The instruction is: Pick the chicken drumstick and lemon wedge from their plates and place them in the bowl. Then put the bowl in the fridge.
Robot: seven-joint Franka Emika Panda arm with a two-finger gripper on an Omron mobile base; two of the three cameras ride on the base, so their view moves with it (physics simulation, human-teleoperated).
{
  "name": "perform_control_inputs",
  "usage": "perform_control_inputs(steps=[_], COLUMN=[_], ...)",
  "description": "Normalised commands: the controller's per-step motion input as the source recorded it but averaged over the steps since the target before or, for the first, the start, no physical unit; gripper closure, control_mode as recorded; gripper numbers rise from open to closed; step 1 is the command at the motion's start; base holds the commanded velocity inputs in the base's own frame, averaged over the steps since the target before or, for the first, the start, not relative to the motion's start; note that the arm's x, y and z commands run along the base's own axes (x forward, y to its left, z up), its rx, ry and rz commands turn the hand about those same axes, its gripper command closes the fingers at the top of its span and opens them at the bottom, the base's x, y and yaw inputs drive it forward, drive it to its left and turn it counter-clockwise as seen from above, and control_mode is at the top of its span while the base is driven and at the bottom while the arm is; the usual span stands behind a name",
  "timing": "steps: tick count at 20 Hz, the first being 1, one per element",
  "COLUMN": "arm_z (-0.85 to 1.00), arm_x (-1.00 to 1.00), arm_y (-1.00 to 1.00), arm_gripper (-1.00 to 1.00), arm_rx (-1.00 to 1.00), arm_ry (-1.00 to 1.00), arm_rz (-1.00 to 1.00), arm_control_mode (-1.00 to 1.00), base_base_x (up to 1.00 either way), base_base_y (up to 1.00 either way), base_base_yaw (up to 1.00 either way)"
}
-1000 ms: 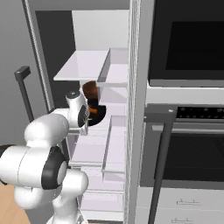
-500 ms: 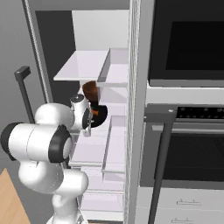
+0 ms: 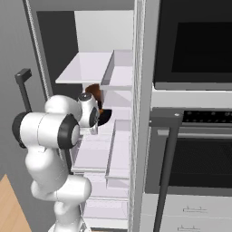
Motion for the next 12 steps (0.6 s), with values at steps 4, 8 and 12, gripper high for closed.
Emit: perform_control_inputs(steps=[4,8,12], arm_z=[-0.21,-0.21,0.07], arm_x=[0.11,0.0,-0.14], arm_y=[0.01,0.05,0.0], arm_gripper=[1.0,-1.0,-1.0], arm_rx=[0.0,0.0,0.0], arm_ry=[0.0,0.0,-0.06], arm_rz=[0.0,0.0,0.0], arm_control_mode=[-1.0,-1.0,-1.0], base_base_x=[0.0,0.0,0.0], base_base_y=[0.0,0.0,0.0], base_base_yaw=[0.0,0.0,0.0])
